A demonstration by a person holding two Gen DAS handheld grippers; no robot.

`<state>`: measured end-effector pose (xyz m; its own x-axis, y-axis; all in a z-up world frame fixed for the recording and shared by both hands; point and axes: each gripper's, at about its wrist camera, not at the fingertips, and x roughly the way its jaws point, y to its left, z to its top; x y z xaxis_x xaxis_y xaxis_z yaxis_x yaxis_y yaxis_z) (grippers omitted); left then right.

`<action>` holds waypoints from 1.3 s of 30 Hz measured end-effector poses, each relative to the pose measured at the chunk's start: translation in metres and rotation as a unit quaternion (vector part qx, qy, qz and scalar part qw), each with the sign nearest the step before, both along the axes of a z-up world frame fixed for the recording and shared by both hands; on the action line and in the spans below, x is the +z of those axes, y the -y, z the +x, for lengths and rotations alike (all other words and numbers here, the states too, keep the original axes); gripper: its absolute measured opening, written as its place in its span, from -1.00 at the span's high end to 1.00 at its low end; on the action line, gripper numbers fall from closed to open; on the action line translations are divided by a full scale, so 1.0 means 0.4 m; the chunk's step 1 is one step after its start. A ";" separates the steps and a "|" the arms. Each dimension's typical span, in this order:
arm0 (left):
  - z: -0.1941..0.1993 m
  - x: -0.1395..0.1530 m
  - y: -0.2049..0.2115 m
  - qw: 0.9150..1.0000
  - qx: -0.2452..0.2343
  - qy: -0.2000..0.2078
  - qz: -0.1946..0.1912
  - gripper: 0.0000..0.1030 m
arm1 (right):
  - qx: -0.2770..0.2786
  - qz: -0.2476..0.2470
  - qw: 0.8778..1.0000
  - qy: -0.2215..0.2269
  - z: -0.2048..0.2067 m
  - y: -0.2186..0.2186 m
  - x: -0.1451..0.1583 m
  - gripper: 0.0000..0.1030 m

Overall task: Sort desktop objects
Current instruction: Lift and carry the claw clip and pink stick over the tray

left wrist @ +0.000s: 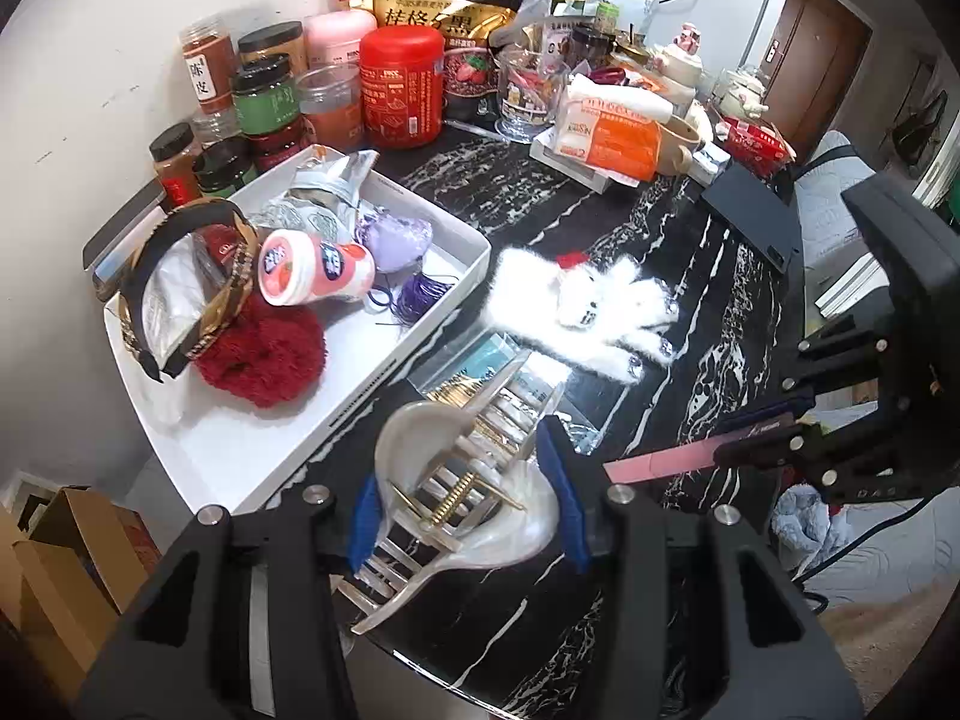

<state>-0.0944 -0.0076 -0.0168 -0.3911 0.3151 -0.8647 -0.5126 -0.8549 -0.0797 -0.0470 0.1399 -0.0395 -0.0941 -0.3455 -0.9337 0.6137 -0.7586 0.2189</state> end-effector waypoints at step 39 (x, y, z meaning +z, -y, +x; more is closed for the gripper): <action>-0.394 0.069 0.173 0.996 0.076 -0.036 -0.003 0.12 | 0.078 -0.007 0.984 -0.158 -0.471 0.287 0.170 0.77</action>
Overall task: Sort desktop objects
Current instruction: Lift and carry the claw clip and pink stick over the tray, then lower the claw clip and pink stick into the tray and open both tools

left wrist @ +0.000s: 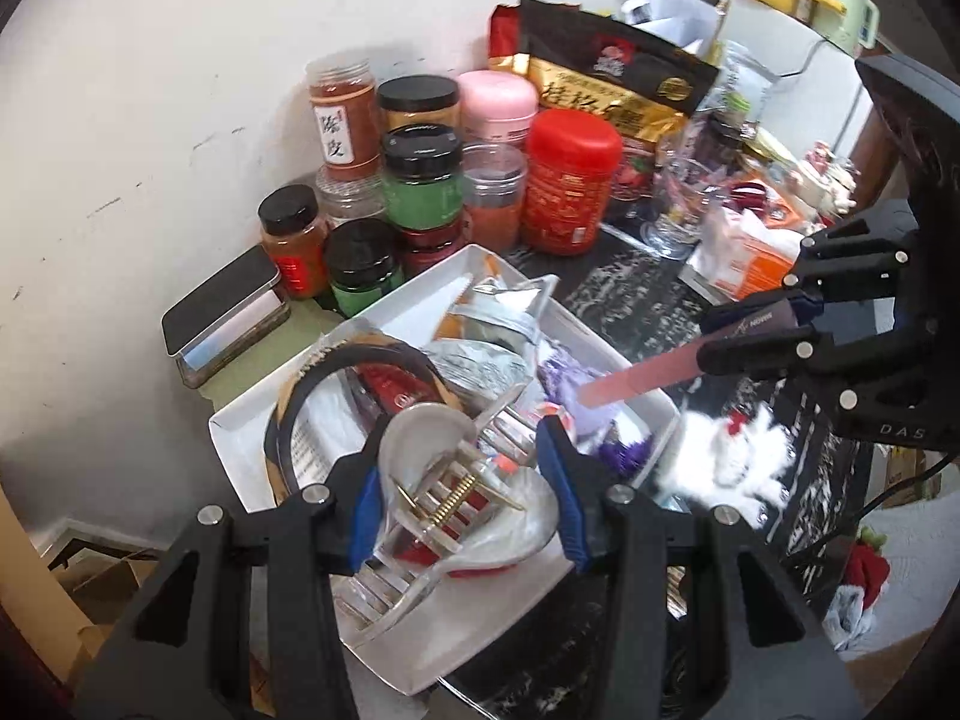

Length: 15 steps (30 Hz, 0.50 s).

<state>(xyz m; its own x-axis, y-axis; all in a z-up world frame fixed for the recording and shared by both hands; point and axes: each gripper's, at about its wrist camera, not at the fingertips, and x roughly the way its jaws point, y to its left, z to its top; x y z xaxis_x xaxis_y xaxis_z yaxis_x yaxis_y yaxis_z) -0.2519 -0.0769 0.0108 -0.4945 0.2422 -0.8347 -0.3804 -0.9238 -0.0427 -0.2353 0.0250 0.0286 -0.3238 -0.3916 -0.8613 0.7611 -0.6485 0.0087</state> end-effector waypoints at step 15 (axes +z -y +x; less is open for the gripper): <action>-0.151 0.005 0.061 0.999 0.044 -0.018 -0.020 0.12 | -0.032 -0.050 0.998 -0.028 -0.188 0.095 -0.046 0.76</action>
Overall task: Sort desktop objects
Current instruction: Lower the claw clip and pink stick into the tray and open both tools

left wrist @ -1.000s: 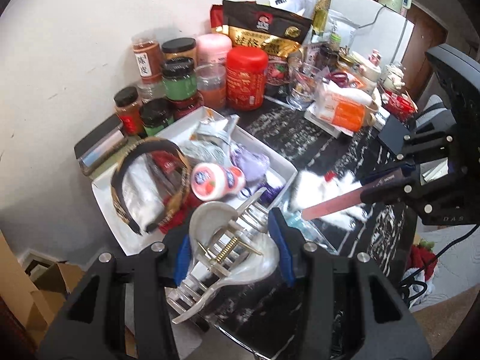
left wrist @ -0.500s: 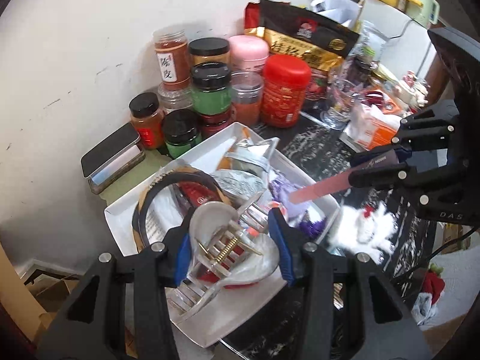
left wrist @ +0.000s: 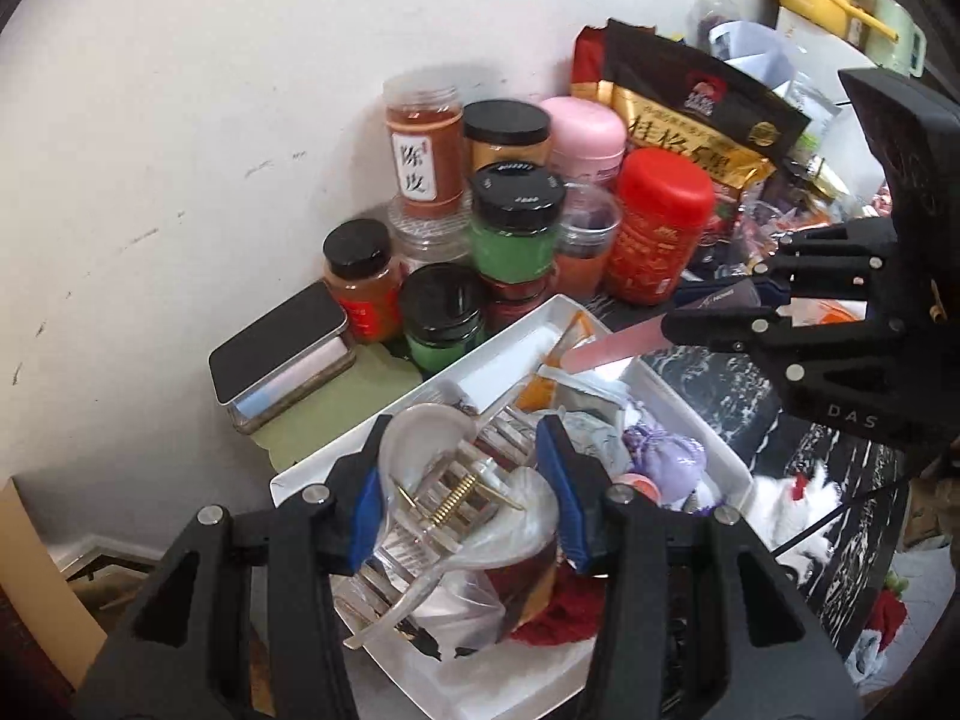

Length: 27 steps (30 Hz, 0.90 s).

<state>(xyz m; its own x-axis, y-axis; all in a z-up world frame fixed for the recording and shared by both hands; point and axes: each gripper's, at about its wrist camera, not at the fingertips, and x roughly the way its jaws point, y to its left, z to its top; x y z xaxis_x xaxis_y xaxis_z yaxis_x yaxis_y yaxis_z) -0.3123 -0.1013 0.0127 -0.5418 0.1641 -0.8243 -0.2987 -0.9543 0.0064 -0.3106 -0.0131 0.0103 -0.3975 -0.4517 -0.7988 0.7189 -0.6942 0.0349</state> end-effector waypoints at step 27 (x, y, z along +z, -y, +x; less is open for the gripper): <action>0.017 -0.204 -0.002 0.993 0.056 0.101 -0.026 0.01 | -0.006 0.051 0.993 0.102 0.045 -0.022 -0.255 0.67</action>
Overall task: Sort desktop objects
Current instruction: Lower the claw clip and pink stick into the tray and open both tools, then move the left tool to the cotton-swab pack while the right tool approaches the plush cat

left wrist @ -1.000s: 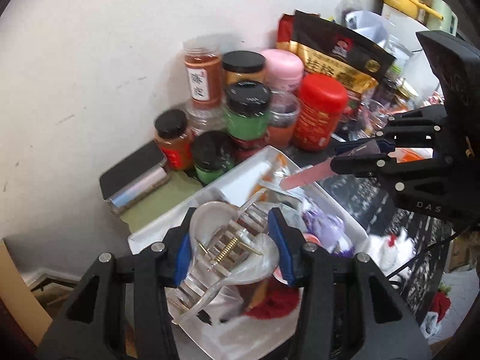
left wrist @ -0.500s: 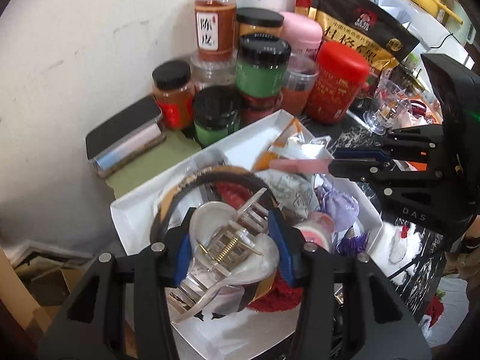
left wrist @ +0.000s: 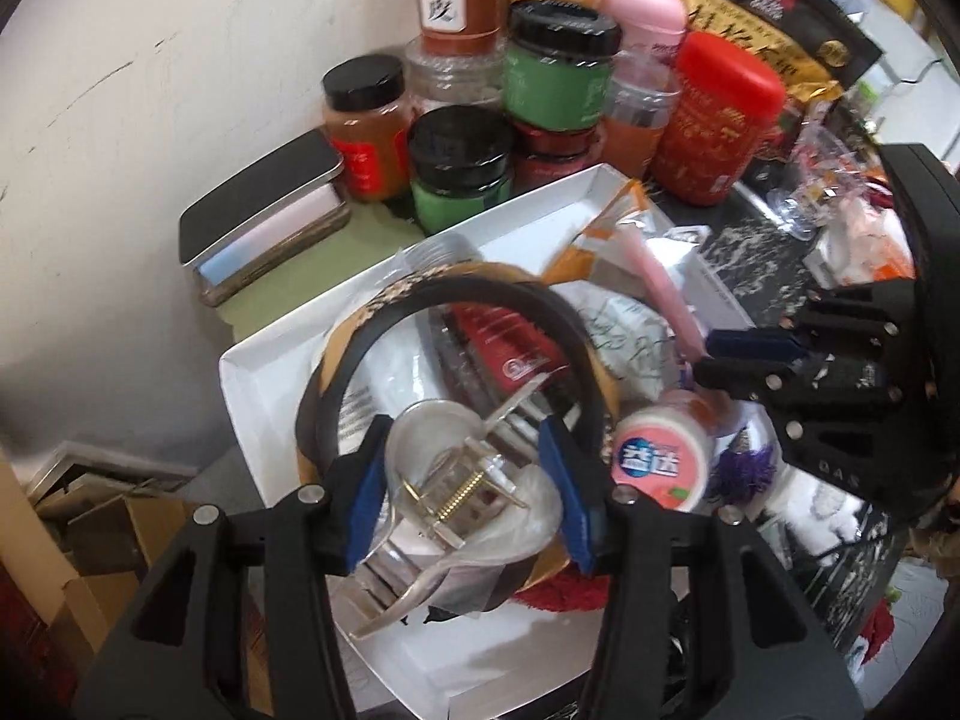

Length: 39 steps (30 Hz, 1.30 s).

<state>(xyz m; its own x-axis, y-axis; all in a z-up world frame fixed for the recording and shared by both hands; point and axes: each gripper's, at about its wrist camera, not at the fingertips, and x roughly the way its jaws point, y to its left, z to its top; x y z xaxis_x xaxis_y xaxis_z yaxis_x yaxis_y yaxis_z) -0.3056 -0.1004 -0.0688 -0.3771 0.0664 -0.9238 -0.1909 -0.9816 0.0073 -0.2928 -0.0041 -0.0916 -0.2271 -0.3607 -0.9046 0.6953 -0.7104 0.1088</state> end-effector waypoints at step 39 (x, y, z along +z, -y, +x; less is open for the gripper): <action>0.151 0.198 -0.012 0.998 0.044 -0.053 -0.007 -0.13 | -0.013 -0.044 0.995 -0.089 0.185 -0.069 0.275 -0.29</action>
